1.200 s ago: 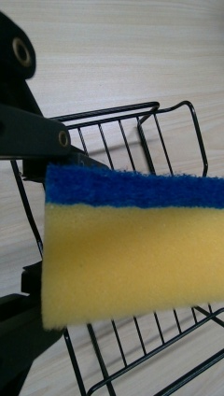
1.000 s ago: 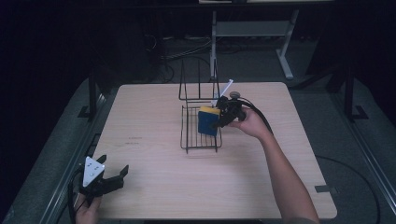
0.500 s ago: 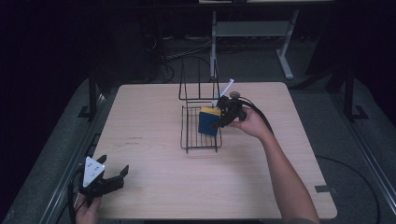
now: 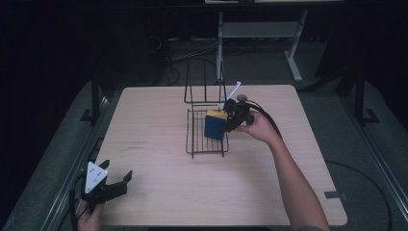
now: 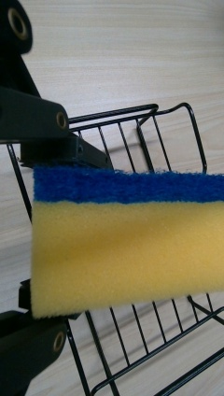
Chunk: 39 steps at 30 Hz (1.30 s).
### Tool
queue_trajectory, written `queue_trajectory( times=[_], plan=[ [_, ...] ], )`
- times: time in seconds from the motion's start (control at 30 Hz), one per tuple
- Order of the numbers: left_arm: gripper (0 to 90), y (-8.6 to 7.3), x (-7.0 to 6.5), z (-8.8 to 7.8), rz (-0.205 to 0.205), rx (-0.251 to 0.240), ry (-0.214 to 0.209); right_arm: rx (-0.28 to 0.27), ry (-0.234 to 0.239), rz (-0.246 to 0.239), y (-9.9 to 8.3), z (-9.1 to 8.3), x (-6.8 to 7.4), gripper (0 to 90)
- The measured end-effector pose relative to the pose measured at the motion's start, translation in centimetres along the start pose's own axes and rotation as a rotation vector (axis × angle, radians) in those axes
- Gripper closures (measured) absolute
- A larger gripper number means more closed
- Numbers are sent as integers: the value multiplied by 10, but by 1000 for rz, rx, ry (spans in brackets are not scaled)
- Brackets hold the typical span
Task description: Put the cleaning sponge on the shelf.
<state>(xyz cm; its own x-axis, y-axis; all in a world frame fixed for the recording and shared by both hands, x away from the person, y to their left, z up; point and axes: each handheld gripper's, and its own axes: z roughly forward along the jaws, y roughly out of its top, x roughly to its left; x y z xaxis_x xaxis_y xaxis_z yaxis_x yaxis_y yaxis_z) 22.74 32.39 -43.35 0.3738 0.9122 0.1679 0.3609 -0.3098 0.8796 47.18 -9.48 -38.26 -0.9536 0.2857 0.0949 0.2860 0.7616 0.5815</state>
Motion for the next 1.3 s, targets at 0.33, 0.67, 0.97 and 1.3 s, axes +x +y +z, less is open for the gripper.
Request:
queue_trajectory(
  times=[0.33, 0.67, 0.97, 1.3],
  plan=[
    [139, 0, 0, 0, -1, -1, -1, 5, -2, 15, 0, -1, 0, 380],
    [139, 0, 0, -1, 0, -1, -1, 6, -17, 10, 0, -4, 3, 344],
    [139, 0, -1, 0, 3, 1, -1, 8, -20, 12, -1, -9, 4, 302],
    [139, 1, -1, 1, 4, 0, -4, 9, -33, 23, -3, -15, 6, 254]
  ],
)
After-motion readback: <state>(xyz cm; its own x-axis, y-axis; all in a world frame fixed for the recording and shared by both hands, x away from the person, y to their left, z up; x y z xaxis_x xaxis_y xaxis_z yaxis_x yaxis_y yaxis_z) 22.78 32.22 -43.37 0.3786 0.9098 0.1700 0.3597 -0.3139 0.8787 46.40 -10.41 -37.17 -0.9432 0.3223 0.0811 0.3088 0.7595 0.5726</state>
